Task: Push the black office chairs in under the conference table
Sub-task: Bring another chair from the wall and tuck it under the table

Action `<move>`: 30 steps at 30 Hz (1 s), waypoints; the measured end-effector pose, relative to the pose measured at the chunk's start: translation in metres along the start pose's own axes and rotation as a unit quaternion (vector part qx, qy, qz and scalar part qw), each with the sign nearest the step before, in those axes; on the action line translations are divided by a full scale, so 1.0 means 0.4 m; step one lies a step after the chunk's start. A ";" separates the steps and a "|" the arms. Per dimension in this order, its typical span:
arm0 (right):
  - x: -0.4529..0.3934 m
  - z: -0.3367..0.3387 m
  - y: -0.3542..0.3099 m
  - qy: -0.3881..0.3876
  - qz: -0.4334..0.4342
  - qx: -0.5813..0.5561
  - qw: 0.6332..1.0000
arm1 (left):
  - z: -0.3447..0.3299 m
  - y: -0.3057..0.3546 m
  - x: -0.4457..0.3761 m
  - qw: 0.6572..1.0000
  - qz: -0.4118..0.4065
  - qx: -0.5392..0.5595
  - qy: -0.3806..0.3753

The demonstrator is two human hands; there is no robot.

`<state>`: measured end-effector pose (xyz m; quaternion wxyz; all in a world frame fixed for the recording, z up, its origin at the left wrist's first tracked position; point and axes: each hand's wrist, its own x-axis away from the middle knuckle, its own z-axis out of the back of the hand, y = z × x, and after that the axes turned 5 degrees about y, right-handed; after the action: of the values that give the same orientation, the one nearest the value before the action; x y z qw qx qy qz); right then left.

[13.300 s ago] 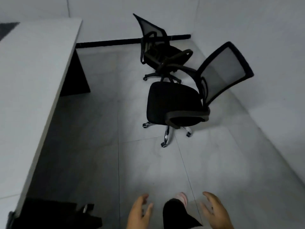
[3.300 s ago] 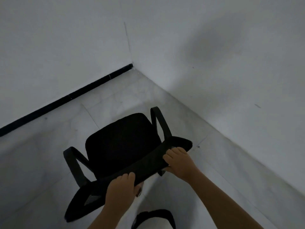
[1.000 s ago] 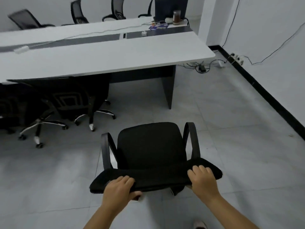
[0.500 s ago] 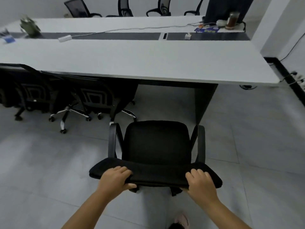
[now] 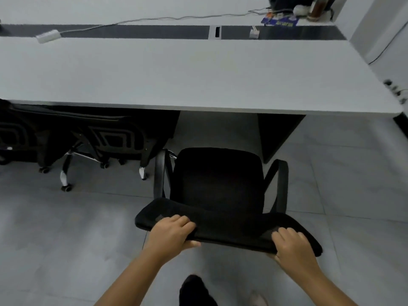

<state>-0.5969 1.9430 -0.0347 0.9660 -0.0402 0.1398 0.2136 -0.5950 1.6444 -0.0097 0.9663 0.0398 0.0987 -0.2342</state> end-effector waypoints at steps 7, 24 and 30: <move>-0.195 -0.052 0.017 0.032 -0.019 0.013 0.999 | -0.033 -0.146 -0.182 1.000 -0.010 -0.004 0.025; -0.599 -0.159 0.354 0.048 -0.031 0.006 0.998 | -0.153 -0.244 -0.667 0.996 0.010 -0.030 0.080; -0.724 -0.187 0.489 0.043 0.007 0.007 0.999 | -0.174 -0.238 -0.810 0.994 0.042 -0.087 0.057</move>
<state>-0.9505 1.9936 -0.0266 0.9579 -0.0416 0.1826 0.2176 -0.9331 1.7126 -0.0128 0.9679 -0.0266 0.1722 -0.1813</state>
